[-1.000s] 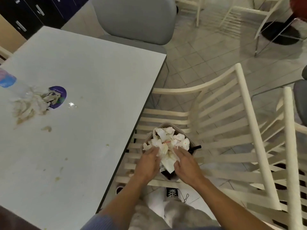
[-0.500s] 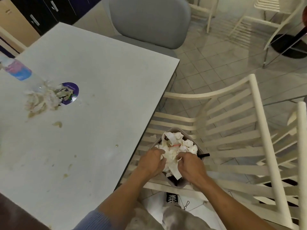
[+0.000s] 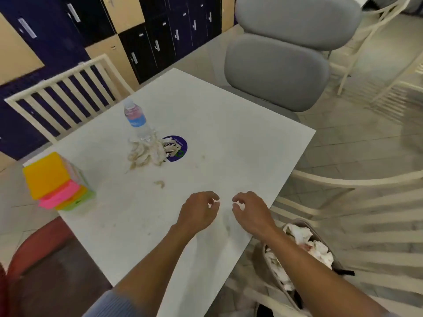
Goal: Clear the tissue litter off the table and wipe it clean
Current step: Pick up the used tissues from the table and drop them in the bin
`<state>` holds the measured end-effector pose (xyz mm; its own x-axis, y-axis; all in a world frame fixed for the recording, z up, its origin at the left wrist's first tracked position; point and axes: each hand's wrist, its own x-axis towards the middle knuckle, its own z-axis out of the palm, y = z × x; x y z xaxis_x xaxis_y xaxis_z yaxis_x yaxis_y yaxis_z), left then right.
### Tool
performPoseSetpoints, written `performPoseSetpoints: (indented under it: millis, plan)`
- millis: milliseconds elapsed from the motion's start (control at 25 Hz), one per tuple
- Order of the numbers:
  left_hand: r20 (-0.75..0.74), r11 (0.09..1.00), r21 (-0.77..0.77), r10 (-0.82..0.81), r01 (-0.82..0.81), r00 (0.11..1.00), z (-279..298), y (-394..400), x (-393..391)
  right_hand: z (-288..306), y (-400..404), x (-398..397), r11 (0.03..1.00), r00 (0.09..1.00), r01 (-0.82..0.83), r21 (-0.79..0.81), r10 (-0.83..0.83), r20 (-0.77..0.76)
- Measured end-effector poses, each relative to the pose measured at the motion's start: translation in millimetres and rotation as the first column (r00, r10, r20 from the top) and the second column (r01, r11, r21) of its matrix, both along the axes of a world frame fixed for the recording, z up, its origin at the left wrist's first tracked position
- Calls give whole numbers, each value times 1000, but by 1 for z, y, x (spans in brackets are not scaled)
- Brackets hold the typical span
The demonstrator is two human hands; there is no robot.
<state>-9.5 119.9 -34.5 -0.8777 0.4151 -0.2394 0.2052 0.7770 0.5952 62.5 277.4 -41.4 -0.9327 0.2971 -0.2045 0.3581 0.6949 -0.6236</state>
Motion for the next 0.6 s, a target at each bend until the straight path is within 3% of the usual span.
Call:
performPoseSetpoints:
  millis: [320,600]
  plan:
    - [16,975,-4,221,-221,975,12,-111,-79,-6,-89,-110,984,985,-174,-37,175,4]
    - [66,936,87,336,-340,940,10,-162,-136,-23,-136,-200,962,961,-274,-2,274,21]
